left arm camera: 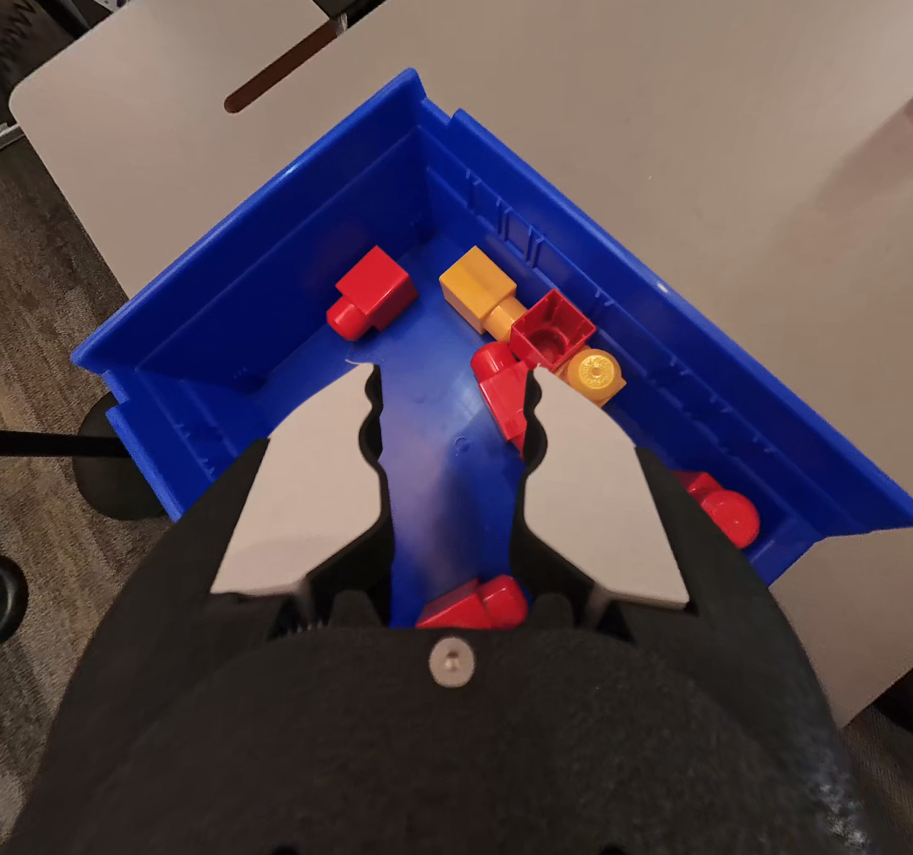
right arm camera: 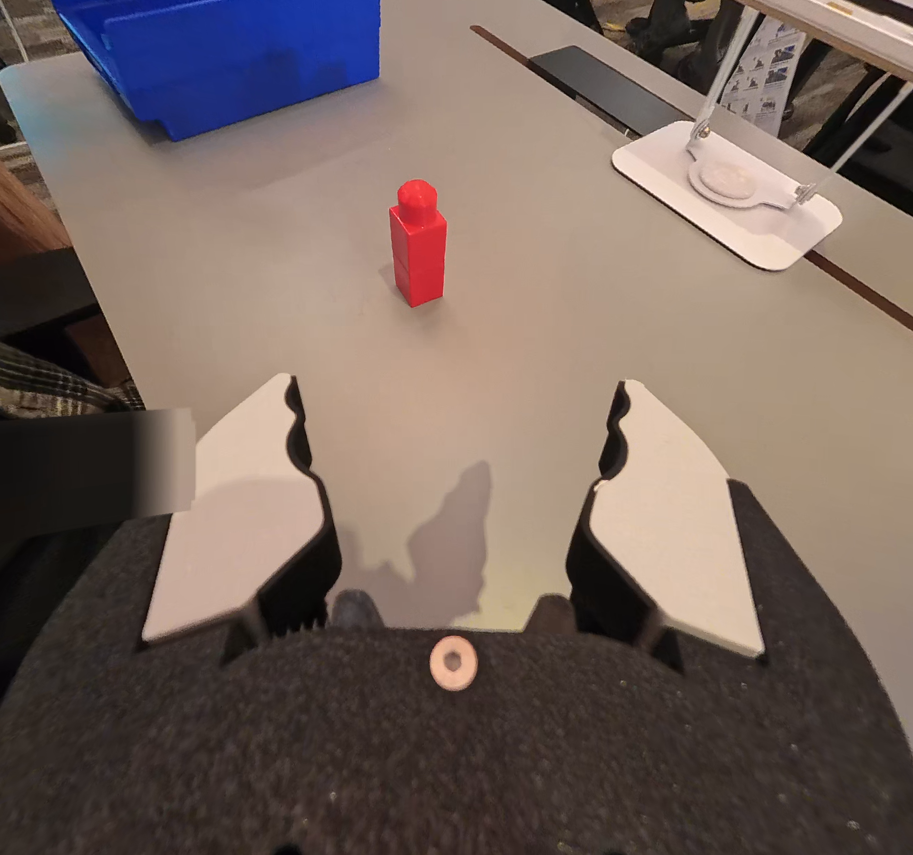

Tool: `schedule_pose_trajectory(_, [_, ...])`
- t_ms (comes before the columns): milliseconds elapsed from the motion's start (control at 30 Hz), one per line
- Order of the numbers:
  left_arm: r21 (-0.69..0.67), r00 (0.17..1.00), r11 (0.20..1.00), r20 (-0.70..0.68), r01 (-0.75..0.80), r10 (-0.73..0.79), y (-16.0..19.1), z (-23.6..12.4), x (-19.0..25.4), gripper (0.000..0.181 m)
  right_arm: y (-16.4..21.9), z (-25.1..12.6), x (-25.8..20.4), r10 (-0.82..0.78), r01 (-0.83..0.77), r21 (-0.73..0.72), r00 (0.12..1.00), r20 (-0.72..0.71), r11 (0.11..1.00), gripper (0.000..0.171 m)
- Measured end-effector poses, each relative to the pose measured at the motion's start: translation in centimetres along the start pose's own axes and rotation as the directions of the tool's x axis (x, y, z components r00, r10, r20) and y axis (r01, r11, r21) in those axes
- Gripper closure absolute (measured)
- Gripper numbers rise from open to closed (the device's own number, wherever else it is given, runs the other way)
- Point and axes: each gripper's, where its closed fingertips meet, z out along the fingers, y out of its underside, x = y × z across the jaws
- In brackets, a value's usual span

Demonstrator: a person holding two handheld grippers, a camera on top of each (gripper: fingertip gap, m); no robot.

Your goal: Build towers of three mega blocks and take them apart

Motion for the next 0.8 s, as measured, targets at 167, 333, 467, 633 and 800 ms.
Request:
schedule_pose_trajectory(167, [-0.125, 0.996, 0.992, 0.091, -0.014, 0.025, 1.7, -0.1, -1.7, 0.127, 0.0, 0.9, -0.2, -0.002, 0.002, -0.018, 1.0, 0.011, 1.0, 0.056])
schedule_pose_trajectory(333, [-0.079, 0.989, 0.993, 0.126, 0.091, -0.08, 0.8, 0.9, -2.9, 0.129, -0.2, 1.7, -0.6, -0.007, 0.008, -0.021, 1.0, 0.028, 1.0, 0.056])
schedule_pose_trajectory(467, [-0.069, 0.996, 0.998, 0.082, -0.014, 0.019, 0.1, 2.8, -2.9, 0.13, -0.1, 1.8, -0.7, -0.016, 0.017, -0.026, 0.999, 0.033, 1.0, 0.056])
schedule_pose_trajectory(633, [-0.147, 0.982, 0.973, 0.049, -0.176, 0.185, 0.4, 5.3, -4.4, 0.134, 0.1, 1.2, -0.4, -0.012, 0.012, -0.025, 1.0, 0.016, 1.0, 0.056])
schedule_pose_trajectory(800, [-0.227, 0.96, 0.934, -0.012, -0.275, 0.28, 0.5, 6.9, -5.8, 0.141, 0.8, 0.7, 0.1, 0.007, -0.007, -0.033, 1.0, -0.003, 0.999, 0.056])
